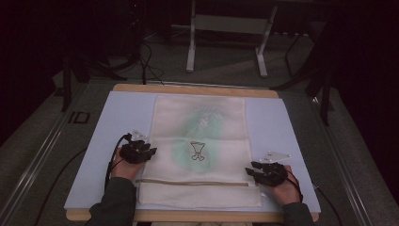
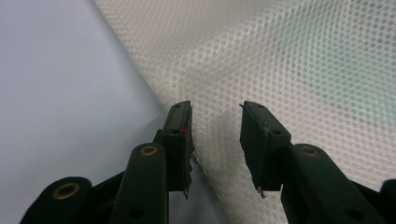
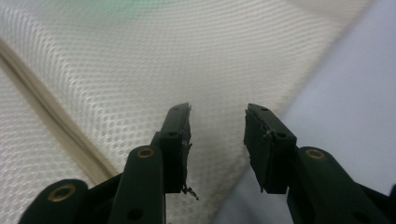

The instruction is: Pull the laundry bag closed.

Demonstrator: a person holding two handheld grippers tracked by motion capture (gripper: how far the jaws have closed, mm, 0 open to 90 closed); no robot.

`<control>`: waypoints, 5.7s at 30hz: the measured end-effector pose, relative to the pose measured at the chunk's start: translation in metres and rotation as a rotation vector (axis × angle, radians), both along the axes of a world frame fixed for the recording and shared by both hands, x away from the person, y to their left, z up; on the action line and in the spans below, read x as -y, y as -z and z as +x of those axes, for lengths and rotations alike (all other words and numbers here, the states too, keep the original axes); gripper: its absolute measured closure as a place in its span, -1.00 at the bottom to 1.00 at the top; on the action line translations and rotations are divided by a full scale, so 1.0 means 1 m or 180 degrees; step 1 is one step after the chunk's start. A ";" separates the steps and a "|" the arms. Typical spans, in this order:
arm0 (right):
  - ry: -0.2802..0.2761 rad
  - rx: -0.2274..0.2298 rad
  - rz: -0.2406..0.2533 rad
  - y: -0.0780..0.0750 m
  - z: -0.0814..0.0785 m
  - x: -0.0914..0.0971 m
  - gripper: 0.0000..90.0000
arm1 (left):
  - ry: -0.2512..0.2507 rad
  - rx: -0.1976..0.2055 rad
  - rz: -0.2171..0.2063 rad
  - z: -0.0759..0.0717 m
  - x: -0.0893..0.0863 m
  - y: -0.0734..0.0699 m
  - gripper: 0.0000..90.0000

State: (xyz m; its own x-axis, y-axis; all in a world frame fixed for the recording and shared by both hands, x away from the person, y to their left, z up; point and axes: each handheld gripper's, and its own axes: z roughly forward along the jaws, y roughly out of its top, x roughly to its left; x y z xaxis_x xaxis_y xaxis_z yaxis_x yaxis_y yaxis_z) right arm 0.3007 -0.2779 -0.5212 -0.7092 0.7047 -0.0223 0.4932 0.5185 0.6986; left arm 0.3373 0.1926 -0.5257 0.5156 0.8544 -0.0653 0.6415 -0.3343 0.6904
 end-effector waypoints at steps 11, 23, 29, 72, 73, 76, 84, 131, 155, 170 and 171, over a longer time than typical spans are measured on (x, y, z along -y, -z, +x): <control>-0.0166 -0.0019 -0.0016 -0.004 -0.003 -0.010 0.35 | 0.0185 0.0005 -0.0109 -0.002 0.002 -0.002 0.42; -0.0323 -0.0038 -0.0042 -0.008 -0.010 -0.024 0.34 | 0.0437 -0.0059 -0.0107 -0.002 0.007 -0.001 0.44; -0.0431 -0.0064 -0.0084 -0.008 -0.012 -0.036 0.33 | 0.0598 -0.0132 -0.0040 -0.002 0.011 0.000 0.46; -0.1347 -0.0029 -0.0179 -0.016 -0.021 -0.133 0.56 | 0.0865 -0.0253 -0.0143 -0.005 -0.001 -0.005 0.51; -0.1347 -0.0029 -0.0179 -0.016 -0.021 -0.133 0.56 | 0.0865 -0.0253 -0.0143 -0.005 -0.001 -0.005 0.51; -0.1411 -0.0034 -0.0200 -0.015 -0.021 -0.143 0.56 | 0.0893 -0.0271 -0.0152 -0.006 -0.001 -0.005 0.51; -0.1516 -0.0004 -0.0227 -0.015 -0.020 -0.162 0.62 | 0.0925 -0.0292 -0.0160 -0.008 -0.004 -0.005 0.55; -0.1931 0.0017 -0.0140 -0.006 -0.018 -0.272 0.82 | 0.0914 -0.0317 -0.0286 -0.016 -0.021 -0.008 0.57; -0.2056 0.0021 -0.0060 0.000 -0.016 -0.328 0.76 | 0.0906 -0.0311 -0.0328 -0.014 -0.029 -0.010 0.56; -0.2102 -0.0004 -0.0117 0.003 -0.014 -0.346 0.75 | 0.0887 -0.0305 -0.0408 -0.014 -0.035 -0.011 0.56; -0.2098 -0.0009 -0.0128 0.004 -0.014 -0.348 0.75 | 0.0883 -0.0306 -0.0412 -0.014 -0.036 -0.011 0.56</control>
